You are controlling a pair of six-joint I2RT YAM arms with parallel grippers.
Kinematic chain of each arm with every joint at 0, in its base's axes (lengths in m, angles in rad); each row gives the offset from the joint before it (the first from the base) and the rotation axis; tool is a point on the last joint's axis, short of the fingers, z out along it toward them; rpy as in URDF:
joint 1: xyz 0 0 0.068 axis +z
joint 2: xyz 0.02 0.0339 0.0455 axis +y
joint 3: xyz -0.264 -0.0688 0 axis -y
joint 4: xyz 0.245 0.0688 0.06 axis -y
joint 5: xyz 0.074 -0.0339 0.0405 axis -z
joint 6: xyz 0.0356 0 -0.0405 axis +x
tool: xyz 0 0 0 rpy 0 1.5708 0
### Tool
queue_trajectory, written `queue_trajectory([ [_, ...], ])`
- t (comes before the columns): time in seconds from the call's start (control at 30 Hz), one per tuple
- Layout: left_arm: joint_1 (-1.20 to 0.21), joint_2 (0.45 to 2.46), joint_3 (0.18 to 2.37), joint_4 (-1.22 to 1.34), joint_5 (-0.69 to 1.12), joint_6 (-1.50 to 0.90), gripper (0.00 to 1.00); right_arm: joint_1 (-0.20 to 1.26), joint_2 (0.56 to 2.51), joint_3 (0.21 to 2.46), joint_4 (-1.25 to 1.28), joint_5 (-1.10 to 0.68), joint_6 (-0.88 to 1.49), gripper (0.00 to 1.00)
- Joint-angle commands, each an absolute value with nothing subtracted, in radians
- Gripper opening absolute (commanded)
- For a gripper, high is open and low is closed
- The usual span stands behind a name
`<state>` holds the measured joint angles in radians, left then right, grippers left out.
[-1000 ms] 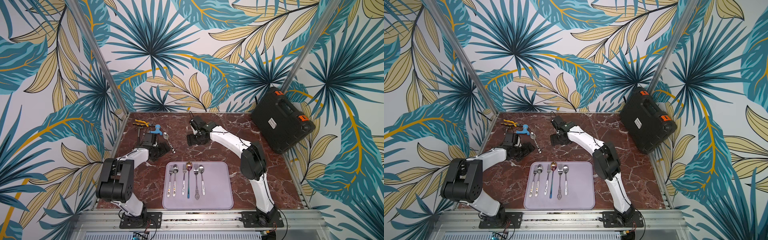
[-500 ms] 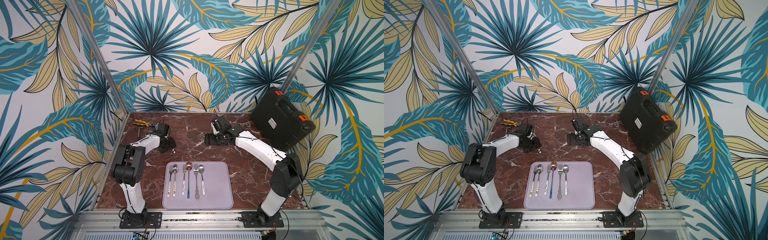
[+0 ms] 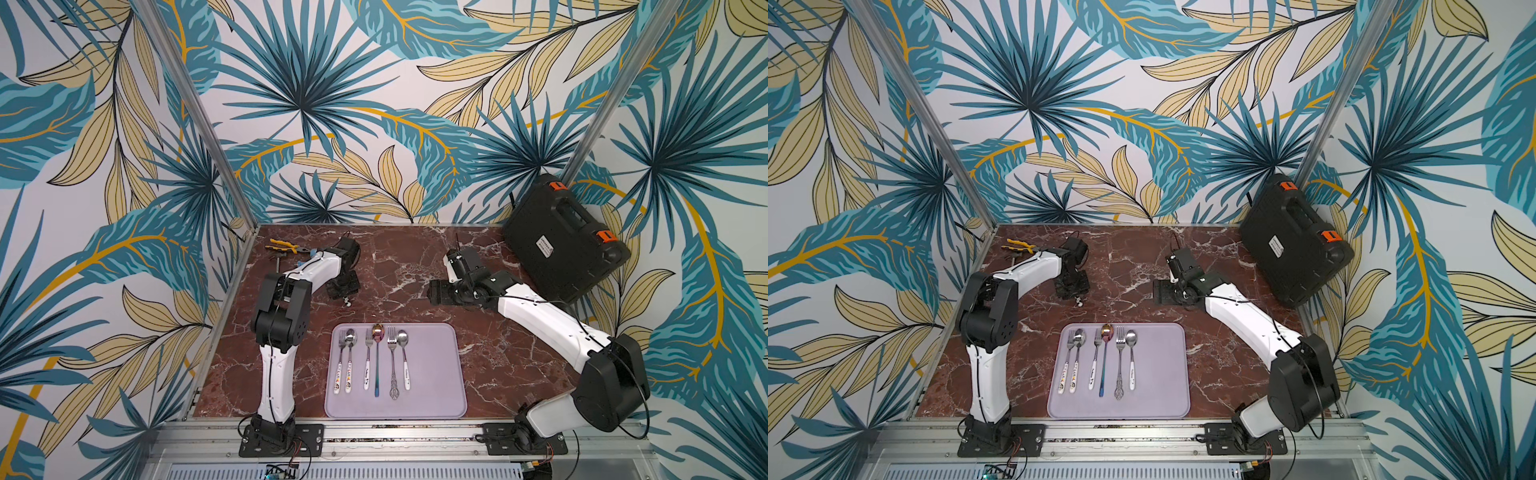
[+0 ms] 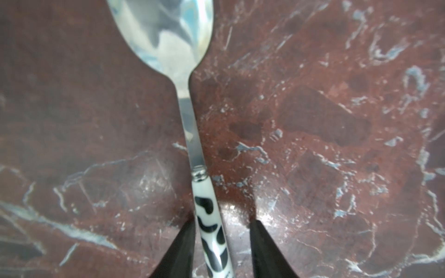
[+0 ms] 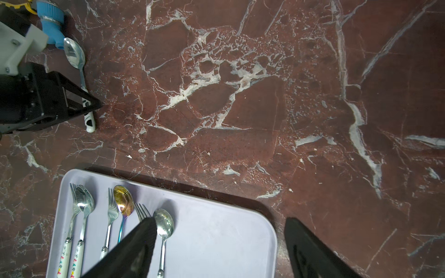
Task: Set the spoon and fork side by side
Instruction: Pick up the spoon from the center of the board.
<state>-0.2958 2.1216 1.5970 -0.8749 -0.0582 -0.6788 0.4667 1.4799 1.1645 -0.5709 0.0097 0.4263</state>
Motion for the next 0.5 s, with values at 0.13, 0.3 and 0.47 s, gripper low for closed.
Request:
queue_trajectory([
  [0.13, -0.306, 2.167, 1.648, -0.993, -0.136, -0.668, 0.17, 0.424, 1.412, 1.084, -0.517, -0.044, 0.403, 0.89],
  [0.3, -0.331, 2.163, 1.664, -1.023, -0.162, -0.642, 0.03, 0.400, 1.385, 1.048, -0.509, -0.055, 0.398, 0.89],
  [0.47, -0.374, 2.112, 1.665, -1.023, -0.192, -0.635, 0.00, 0.368, 1.353, 1.006, -0.509, -0.045, 0.406, 0.92],
])
